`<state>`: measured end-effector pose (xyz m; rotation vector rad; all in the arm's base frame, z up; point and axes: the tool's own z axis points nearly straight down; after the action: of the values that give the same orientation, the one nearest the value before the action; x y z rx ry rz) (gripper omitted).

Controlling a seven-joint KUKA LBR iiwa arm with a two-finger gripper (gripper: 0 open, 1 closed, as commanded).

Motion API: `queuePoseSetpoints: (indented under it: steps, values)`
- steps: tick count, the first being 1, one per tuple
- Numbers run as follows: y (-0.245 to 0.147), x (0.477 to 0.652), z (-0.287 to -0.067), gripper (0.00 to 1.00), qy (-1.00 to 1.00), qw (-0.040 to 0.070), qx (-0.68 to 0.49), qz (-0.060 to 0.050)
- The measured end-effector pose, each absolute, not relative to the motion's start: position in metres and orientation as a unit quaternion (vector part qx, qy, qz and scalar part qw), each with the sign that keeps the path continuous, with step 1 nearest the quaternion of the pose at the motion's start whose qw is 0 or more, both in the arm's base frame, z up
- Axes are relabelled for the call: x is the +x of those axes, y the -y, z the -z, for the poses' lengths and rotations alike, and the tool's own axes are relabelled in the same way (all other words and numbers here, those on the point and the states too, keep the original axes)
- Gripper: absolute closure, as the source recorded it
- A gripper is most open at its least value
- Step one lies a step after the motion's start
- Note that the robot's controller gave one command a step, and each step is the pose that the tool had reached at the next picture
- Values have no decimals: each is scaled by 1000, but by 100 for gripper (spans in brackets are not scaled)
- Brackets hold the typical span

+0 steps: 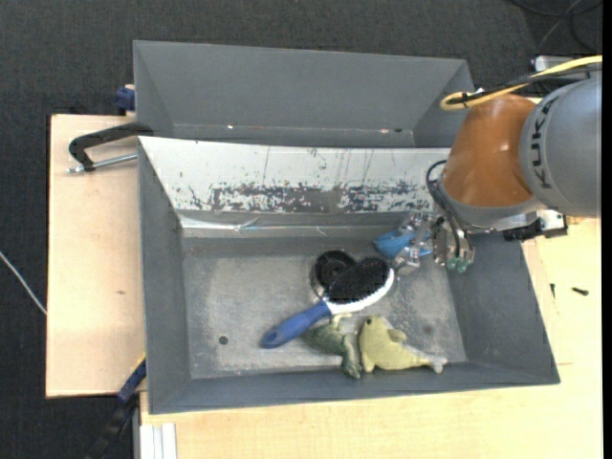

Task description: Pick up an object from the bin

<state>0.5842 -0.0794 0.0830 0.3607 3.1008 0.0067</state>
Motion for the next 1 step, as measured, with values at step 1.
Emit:
queuePoseSetpoints:
  steps: [1]
  values:
    - [79,587,-95,100,-993,5,115,-1]
